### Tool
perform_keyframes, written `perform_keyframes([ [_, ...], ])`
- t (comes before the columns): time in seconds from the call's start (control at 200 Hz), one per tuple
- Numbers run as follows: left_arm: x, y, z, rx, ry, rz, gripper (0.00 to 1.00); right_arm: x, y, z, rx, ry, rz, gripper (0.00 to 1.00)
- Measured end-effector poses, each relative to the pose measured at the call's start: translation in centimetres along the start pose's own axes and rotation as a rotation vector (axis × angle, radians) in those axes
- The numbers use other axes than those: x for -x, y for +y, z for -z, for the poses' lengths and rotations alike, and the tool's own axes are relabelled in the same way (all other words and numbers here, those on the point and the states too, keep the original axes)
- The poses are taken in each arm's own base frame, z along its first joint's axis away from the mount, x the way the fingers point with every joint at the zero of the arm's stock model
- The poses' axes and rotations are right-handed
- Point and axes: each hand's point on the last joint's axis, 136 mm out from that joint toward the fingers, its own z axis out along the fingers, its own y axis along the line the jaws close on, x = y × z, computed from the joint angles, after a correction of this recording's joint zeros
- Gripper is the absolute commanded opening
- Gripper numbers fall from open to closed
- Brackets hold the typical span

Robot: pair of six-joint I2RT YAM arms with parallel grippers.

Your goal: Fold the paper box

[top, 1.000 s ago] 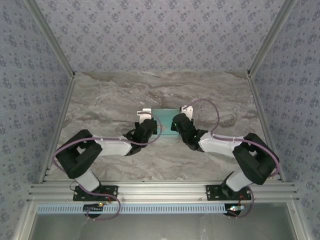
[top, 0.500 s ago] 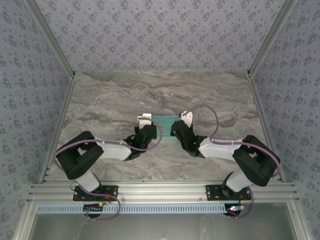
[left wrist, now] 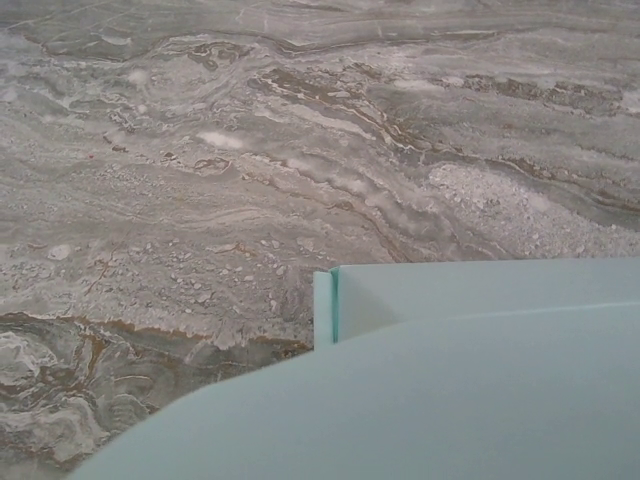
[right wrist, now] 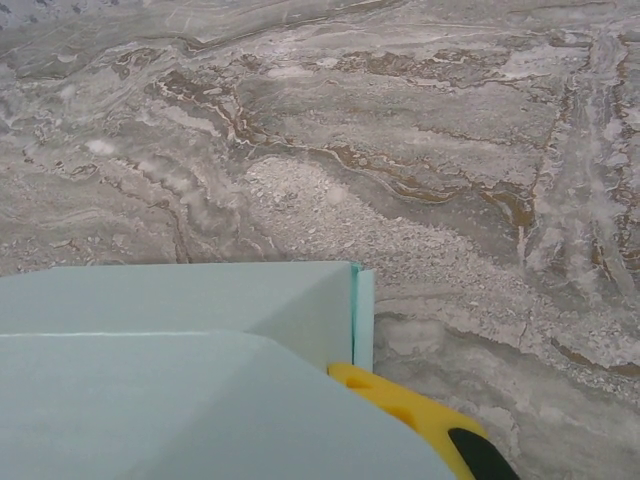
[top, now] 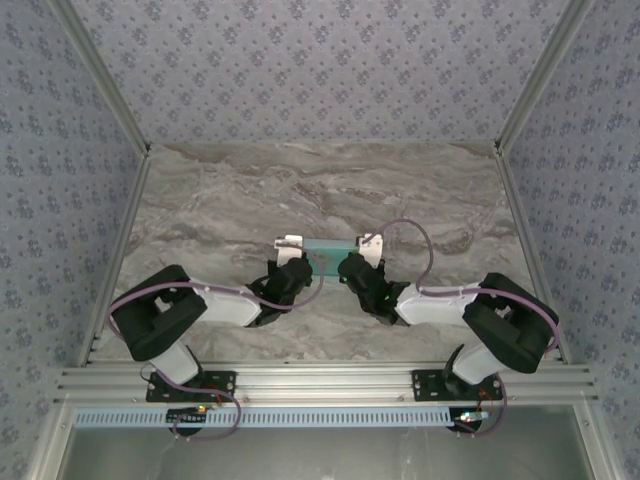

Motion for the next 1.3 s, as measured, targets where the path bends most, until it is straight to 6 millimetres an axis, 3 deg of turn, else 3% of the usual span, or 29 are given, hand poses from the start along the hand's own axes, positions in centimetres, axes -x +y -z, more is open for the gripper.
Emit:
perform_keyframes([
  [0.47,-0.5,0.4,1.2,-0.025,0.05,-0.024,0.5,0.0,-0.7,0.1,-0.034,-0.004,0.013,0.06],
  [0.75,-0.7,0.1,2.3,-0.08,0.104,-0.051,0.58,0.0,-1.2,0.1,-0.059,-0.006,0.024,0.06],
  [1.069,1.5,0.9,5.4,-0.147,0.116,-0.081,0.69,0.3,-2.4,0.1,-0.123,-0.016,0.038,0.05],
  [1.299,3.7,1.3,7.3,-0.222,0.118,-0.099,0.72,0.3,-2.4,0.2,-0.126,-0.016,0.04,0.05],
])
